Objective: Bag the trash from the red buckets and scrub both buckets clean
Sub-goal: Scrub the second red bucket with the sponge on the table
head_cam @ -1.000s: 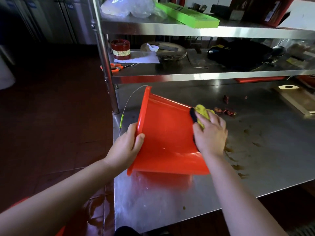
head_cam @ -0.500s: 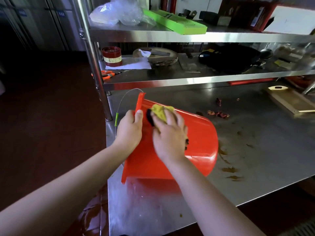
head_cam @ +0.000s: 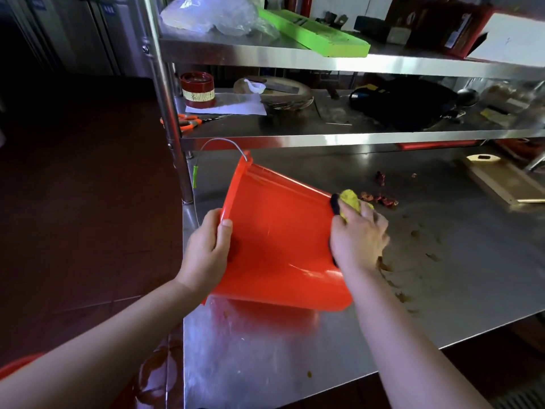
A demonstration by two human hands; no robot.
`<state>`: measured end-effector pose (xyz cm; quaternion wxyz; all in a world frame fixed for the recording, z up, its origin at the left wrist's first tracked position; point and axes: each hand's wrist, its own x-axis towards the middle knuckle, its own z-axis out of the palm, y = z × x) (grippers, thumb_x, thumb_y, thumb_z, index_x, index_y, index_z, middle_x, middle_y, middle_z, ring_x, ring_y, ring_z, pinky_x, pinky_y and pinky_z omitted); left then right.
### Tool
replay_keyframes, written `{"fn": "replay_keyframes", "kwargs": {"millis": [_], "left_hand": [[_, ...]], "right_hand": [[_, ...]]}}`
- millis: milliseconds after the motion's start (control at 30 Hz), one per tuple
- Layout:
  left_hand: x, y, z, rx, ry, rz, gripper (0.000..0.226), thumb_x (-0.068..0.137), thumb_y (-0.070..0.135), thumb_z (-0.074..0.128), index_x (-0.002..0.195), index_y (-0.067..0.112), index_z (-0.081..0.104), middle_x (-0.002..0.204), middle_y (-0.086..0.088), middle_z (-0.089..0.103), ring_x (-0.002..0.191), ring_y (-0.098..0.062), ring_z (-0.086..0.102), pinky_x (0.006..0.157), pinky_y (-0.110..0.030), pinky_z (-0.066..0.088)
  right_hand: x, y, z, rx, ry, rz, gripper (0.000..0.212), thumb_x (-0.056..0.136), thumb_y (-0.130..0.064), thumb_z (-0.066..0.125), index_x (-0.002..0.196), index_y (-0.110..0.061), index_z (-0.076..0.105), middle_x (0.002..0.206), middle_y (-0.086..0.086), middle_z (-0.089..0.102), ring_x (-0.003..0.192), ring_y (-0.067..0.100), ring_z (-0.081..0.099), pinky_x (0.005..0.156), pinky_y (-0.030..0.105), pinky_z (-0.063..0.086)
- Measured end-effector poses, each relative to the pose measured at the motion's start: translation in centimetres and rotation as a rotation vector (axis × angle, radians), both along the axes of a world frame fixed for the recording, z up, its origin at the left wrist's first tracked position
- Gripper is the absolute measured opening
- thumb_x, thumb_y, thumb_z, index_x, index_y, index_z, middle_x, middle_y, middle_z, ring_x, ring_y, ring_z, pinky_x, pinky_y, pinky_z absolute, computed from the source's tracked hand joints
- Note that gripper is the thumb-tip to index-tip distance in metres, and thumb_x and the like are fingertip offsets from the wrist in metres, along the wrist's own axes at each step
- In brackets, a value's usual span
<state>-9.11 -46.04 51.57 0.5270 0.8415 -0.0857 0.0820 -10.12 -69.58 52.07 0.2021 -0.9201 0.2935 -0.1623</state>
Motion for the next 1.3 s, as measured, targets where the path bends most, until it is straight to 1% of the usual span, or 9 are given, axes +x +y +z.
{"fn": "replay_keyframes", "kwargs": {"millis": [300,600,733,800,867,967,1033,1167,1300], "left_hand": [[-0.2,0.7,-1.2,0.034,-0.038,-0.030,0.034,0.090,0.042,0.029,0.108,0.020,0.047,0.073,0.009,0.053,0.064,-0.002,0.052,0.057,-0.023,0.038],[-2.9,1.8,-1.2,-0.105,0.053,-0.116,0.012,0.086,0.035,0.040,0.092,0.030,0.049,0.064,0.017,0.054,0.058,0.000,0.048,0.053,-0.015,0.038],[0.4,0.4,2.4,-0.097,0.022,0.038,0.038,0.089,0.022,0.056,0.125,0.021,0.044,0.097,0.011,0.057,0.082,0.002,0.054,0.074,-0.024,0.044],[3.3,-0.6,4.5,-0.077,0.058,0.069,0.054,0.092,0.033,0.050,0.139,0.016,0.031,0.116,-0.003,0.057,0.104,-0.020,0.058,0.086,-0.041,0.049],[5.0,-1.5,5.8,0.032,0.140,0.074,0.056,0.096,0.041,0.037,0.145,0.021,0.019,0.099,-0.009,0.059,0.095,-0.036,0.061,0.081,-0.049,0.050],[4.5,-2.5,6.0,0.182,0.145,0.116,0.046,0.100,0.036,0.027,0.141,0.016,0.025,0.075,0.007,0.046,0.071,-0.024,0.058,0.064,-0.040,0.049],[3.3,-2.8,5.7,0.204,0.082,0.127,0.032,0.101,0.031,0.028,0.125,0.013,0.039,0.074,0.005,0.049,0.068,-0.024,0.055,0.058,-0.037,0.044],[1.9,-2.8,4.7,0.132,0.060,0.098,0.050,0.101,0.026,0.031,0.147,0.019,0.017,0.099,0.004,0.050,0.083,-0.017,0.050,0.071,-0.032,0.038],[1.5,-1.7,4.2,0.085,0.030,0.123,0.053,0.099,0.026,0.034,0.147,0.019,0.011,0.086,0.000,0.058,0.070,-0.023,0.057,0.060,-0.037,0.043]], "right_hand": [[2.5,11.4,1.3,-0.248,-0.191,0.559,0.040,0.084,-0.036,0.048,0.123,-0.038,0.060,0.142,-0.003,0.047,0.132,0.026,0.035,0.096,0.043,0.036],[-1.2,-2.5,-0.1,0.021,-0.055,0.131,0.040,0.090,-0.028,0.046,0.128,-0.038,0.056,0.147,-0.007,0.039,0.133,0.018,0.026,0.108,0.042,0.027],[-2.2,-2.3,-0.8,0.007,-0.128,0.147,0.039,0.089,-0.023,0.050,0.125,-0.036,0.060,0.145,-0.008,0.041,0.133,0.016,0.026,0.107,0.040,0.026],[-2.4,-2.0,-1.0,-0.010,-0.148,0.137,0.037,0.089,-0.023,0.051,0.123,-0.034,0.062,0.145,-0.007,0.043,0.132,0.016,0.028,0.106,0.039,0.026],[-2.7,-1.8,-1.0,-0.017,-0.133,0.135,0.037,0.089,-0.024,0.052,0.123,-0.034,0.061,0.145,-0.006,0.043,0.132,0.017,0.028,0.105,0.039,0.026],[-2.3,-0.3,-0.6,-0.059,-0.084,0.150,0.037,0.090,-0.030,0.049,0.125,-0.037,0.059,0.145,-0.009,0.042,0.132,0.018,0.027,0.104,0.043,0.027],[-1.5,2.5,0.0,-0.120,-0.114,0.235,0.040,0.087,-0.035,0.045,0.124,-0.039,0.060,0.142,-0.007,0.046,0.131,0.022,0.031,0.100,0.045,0.032],[0.2,9.9,1.1,-0.305,-0.188,0.492,0.045,0.082,-0.035,0.050,0.127,-0.038,0.056,0.138,-0.001,0.051,0.128,0.030,0.038,0.093,0.044,0.038],[0.5,9.9,1.2,-0.321,-0.181,0.562,0.044,0.086,-0.037,0.046,0.129,-0.040,0.054,0.140,-0.002,0.048,0.130,0.028,0.037,0.094,0.043,0.039]]}}
